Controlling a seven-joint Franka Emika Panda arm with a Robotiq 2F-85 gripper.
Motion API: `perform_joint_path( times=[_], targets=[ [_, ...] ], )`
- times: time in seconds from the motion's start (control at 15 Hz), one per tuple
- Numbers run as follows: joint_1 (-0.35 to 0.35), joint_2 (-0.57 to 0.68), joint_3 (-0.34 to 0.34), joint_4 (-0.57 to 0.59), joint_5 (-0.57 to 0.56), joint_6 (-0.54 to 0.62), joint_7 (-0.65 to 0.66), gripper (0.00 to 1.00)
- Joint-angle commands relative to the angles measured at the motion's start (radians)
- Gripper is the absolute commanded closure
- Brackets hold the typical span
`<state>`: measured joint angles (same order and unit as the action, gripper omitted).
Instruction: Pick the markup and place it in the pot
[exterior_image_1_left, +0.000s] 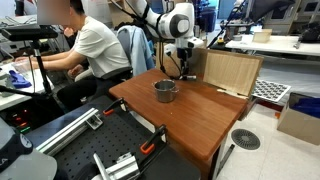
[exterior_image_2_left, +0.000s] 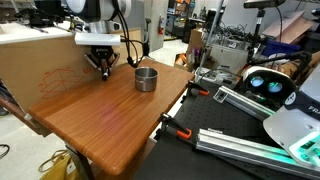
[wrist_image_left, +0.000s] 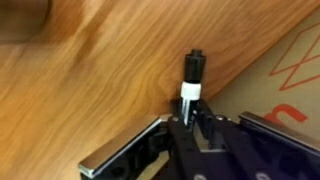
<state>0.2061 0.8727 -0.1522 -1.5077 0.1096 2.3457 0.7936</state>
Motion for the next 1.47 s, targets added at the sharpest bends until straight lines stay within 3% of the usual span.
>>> perform_joint_path(
  times=[0.0,0.47,1.07,1.4],
  targets=[
    [-0.006,-0.034,0.007,-0.028,-0.012,0.023,-0.022,0.95],
    [-0.005,-0.191,0.032,-0.205,-0.013,0.054,-0.136,0.95],
    [-0.051,-0.398,0.108,-0.444,-0.019,-0.202,-0.440,0.95],
    [-0.076,-0.503,0.113,-0.539,-0.002,-0.170,-0.494,0.95]
  ],
)
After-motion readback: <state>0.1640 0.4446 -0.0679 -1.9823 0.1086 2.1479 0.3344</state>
